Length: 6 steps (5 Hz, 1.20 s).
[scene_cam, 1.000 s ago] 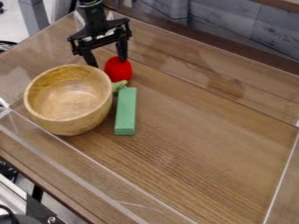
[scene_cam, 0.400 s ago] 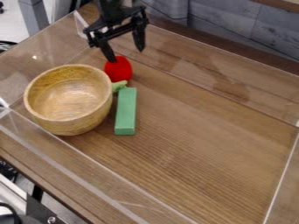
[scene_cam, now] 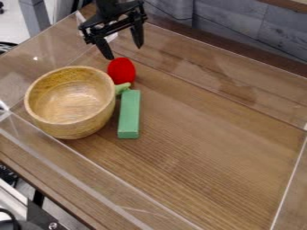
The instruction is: Move the red fruit to the right
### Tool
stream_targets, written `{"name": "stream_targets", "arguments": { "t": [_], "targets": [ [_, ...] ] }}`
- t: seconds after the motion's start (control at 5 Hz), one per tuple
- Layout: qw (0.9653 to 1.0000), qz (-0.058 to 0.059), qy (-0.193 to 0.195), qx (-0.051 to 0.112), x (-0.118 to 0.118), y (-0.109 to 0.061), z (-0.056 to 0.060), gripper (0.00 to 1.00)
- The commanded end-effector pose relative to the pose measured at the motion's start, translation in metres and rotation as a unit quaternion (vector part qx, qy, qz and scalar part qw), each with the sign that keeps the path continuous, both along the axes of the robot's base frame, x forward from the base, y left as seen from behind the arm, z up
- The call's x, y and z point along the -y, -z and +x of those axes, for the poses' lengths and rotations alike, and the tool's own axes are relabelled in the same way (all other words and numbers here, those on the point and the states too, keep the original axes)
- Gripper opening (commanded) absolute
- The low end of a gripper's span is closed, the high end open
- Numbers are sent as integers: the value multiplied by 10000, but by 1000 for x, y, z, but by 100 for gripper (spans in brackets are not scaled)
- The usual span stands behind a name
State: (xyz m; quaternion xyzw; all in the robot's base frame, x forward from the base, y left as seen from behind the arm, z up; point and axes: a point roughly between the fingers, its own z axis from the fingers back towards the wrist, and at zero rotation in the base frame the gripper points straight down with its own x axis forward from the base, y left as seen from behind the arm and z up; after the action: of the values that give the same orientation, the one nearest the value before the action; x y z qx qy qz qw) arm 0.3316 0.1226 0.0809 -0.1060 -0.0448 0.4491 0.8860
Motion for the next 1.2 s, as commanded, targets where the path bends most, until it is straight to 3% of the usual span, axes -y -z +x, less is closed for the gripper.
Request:
{"name": "stream_targets", "arguments": {
  "t": [0.0, 0.4, 0.6, 0.8, 1.0],
  "targets": [
    [9983, 284, 173, 470, 0, -31, 9, 100],
    [9964, 485, 414, 566, 0, -31, 5, 100],
    [9948, 565, 603, 602, 12, -27, 2, 100],
    [9945, 709, 541, 546, 9, -24, 1, 100],
    [9947, 854, 334, 470, 3, -10, 6, 100]
  ]
}}
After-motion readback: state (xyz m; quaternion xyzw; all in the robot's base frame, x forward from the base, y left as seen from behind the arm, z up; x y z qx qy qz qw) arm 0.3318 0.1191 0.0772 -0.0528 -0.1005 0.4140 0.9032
